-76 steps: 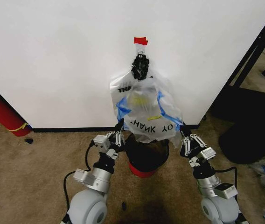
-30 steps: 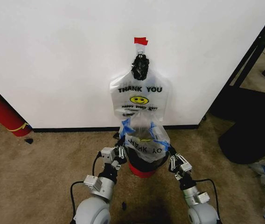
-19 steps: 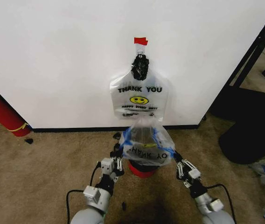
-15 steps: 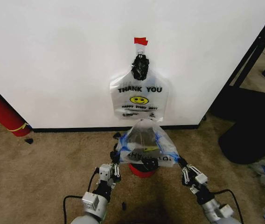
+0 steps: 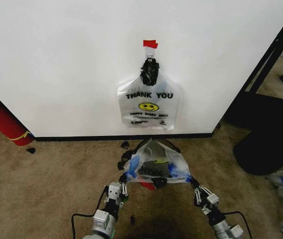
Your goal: Pick up the garbage bag from the wall and place it over the trash bin.
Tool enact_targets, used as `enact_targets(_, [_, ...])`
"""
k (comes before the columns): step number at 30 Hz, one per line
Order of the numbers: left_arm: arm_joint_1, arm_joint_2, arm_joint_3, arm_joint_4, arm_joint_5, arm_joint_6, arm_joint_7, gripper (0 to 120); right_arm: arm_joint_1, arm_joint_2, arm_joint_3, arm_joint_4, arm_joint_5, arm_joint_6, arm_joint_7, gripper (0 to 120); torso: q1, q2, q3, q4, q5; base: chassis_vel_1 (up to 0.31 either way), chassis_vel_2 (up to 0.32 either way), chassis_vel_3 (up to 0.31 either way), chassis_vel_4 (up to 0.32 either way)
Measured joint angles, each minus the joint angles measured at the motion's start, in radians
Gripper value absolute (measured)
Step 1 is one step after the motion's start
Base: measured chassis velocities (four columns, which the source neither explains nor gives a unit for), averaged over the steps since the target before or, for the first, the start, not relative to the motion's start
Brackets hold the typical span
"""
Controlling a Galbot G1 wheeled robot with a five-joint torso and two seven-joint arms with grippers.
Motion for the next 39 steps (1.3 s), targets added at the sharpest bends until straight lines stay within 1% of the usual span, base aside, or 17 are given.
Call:
enact_targets(10, [-0.033,-0.011,0.007,0.035,0.002,0.003,0.007,0,0.031,0.026,-0.009,-0.041,0.068,-0.001,-0.008,0,0.0,0.0,0.0,-0.0001,0.0,0.0,0.0,0.0,0.0])
enact_targets(20, [-0.059,-0.007,0.013,0.069,0.002,0.021,0.013,0,0.064,0.063,-0.014,-0.084,0.122,-0.008,-0.016,0,0.0,0.0,0.0,-0.0001,-0.0001,0.0,0.0,0.0,0.0])
enact_targets(25, [-0.08,-0.006,0.019,0.098,0.002,0.043,0.021,0,0.084,0.099,-0.027,-0.087,0.188,-0.045,-0.018,0,0.0,0.0,0.0,-0.0001,-0.0002,0.0,0.0,0.0,0.0])
enact_targets(28, [-0.083,-0.005,0.02,0.102,0.002,0.053,0.026,0,0.089,0.111,-0.032,-0.08,0.209,-0.062,-0.014,0,0.0,0.0,0.0,-0.0001,-0.0002,0.0,0.0,0.0,0.0])
enact_targets(30, [-0.085,-0.001,0.022,0.104,0.002,0.074,0.035,0,0.1,0.133,-0.037,-0.078,0.226,-0.083,-0.005,0,0.0,0.0,0.0,0.0,-0.0002,0.0,0.0,0.0,0.0])
enact_targets(33, [-0.083,0.008,0.025,0.1,-0.003,0.092,0.048,11,0.117,0.157,-0.041,-0.093,0.239,-0.101,0.004,13,0.0,0.0,0.0,0.0,-0.0001,0.0,0.0,0.0,0.0])
enact_targets(35, [-0.081,0.01,0.025,0.096,-0.005,0.093,0.051,13,0.118,0.159,-0.041,-0.093,0.24,-0.104,0.005,15,0.0,0.0,0.0,0.0001,-0.0002,0.0,0.0,0.0,0.0])
enact_targets(36, [-0.074,0.019,0.024,0.074,-0.02,0.093,0.064,19,0.114,0.16,-0.038,-0.085,0.239,-0.109,0.005,20,0.0,0.0,0.0,0.0,-0.0001,0.0,0.0,0.0,0.0])
enact_targets(39, [-0.05,0.043,0.019,0.019,-0.055,0.091,0.082,32,0.084,0.135,-0.013,-0.028,0.214,-0.116,-0.023,32,0.0,0.0,0.0,0.0,-0.0002,0.0,0.0,0.0,0.0])
